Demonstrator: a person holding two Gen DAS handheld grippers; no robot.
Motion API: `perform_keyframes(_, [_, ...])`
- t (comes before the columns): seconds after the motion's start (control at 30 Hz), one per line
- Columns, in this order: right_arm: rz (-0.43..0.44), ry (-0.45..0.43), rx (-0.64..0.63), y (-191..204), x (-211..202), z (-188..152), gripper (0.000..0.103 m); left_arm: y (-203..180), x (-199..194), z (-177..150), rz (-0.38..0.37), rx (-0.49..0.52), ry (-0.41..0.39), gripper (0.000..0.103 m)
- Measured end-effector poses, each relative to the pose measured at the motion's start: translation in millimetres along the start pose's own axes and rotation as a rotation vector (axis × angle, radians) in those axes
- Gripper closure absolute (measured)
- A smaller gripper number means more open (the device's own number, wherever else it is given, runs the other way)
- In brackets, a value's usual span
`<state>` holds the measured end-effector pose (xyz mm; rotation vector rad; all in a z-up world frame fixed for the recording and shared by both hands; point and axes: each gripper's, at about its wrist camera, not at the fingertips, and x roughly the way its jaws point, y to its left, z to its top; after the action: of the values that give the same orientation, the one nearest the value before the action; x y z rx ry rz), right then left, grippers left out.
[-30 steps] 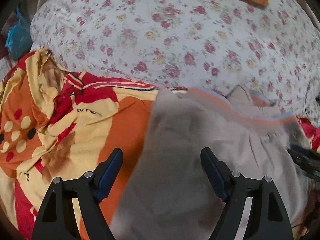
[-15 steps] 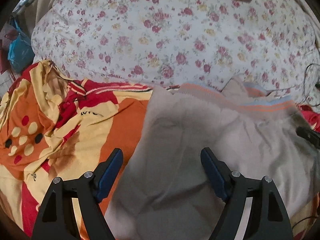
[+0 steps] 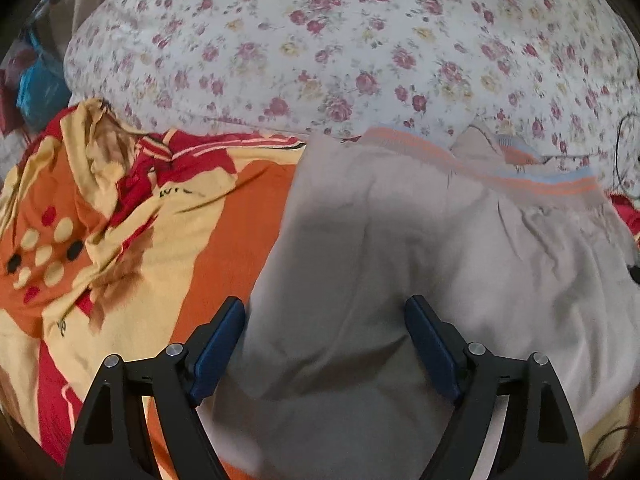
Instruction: Fold large clothes
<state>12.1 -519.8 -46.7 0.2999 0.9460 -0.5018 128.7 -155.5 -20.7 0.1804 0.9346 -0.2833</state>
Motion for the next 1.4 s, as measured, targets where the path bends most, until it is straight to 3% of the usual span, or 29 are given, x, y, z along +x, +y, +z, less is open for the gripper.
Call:
perform_keyframes(0.3, [0.077, -0.082, -0.092, 27.6, -62.2, -21.2, 0.051, 5.3, -34.0, -7.4, -0.02, 0.002, -0.061, 0.021])
perform_keyframes(0.6, [0.113, -0.044, -0.137, 55.2, -63.1, -45.7, 0.048, 6.7, -52.0, -22.3, -0.037, 0.012, -0.059, 0.021])
perform_keyframes(0.93, [0.103, -0.069, -0.091, 40.9, -71.1, -46.8, 0.045, 16.6, -49.8, -23.9, -0.04, -0.028, -0.053, 0.021])
perform_keyframes(1.4, [0.088, -0.021, -0.077, 31.0, -55.6, -54.9, 0.043, 16.6, -33.8, -20.8, -0.04, -0.037, -0.02, 0.021])
